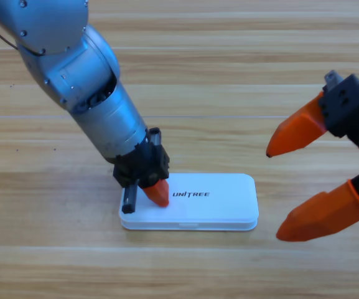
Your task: Clean up eraser and pencils
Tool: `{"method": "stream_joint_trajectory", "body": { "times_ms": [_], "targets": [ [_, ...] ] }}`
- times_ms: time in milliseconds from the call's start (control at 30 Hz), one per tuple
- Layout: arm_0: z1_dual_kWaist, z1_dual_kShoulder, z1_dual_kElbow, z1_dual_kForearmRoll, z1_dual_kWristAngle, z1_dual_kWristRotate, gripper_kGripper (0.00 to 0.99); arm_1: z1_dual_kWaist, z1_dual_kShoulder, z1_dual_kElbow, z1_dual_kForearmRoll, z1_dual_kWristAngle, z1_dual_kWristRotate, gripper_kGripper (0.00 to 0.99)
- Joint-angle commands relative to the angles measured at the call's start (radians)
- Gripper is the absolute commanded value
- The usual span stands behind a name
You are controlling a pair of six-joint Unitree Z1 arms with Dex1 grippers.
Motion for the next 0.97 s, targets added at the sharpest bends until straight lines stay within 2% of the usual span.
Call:
{"method": "stream_joint_trajectory", "body": {
  "times_ms": [33,67,133,167,200,367,500,767,967],
  "targets": [
    [-0.035,-0.033,0.014,0.061,0.029,-0.022,0.000,-0.022,0.043,0.031,-0.014,0.007,0.003,0.988],
    [-0.035,-0.061,0.010,0.084,0.031,-0.022,0.104,-0.022,0.043,0.031,-0.014,0.007,0.003,0.988],
    [-0.032,-0.125,-0.004,0.133,0.040,-0.027,0.727,-0.022,0.043,0.031,-0.014,0.007,0.003,0.988],
    [-0.030,-0.162,-0.012,0.157,0.043,-0.030,0.908,-0.022,0.043,0.031,-0.014,0.007,0.003,0.988],
    [-0.032,-0.199,-0.024,0.186,0.042,-0.030,0.979,-0.022,0.043,0.031,-0.014,0.007,0.003,0.988],
    [-0.044,-0.386,-0.095,0.312,-0.015,-0.024,0.990,-0.022,0.043,0.031,-0.014,0.008,0.003,0.988],
    [-0.113,-0.473,-0.099,0.317,-0.070,-0.004,0.990,-0.022,0.043,0.031,-0.014,0.008,0.003,0.988],
    [-0.247,-0.481,-0.070,0.269,-0.096,0.002,0.990,-0.022,0.041,0.032,-0.014,0.008,0.003,0.988],
    [-0.257,-0.469,-0.056,0.255,-0.086,0.002,0.990,-0.022,0.041,0.034,-0.014,0.008,0.003,0.988]
  ]
}}
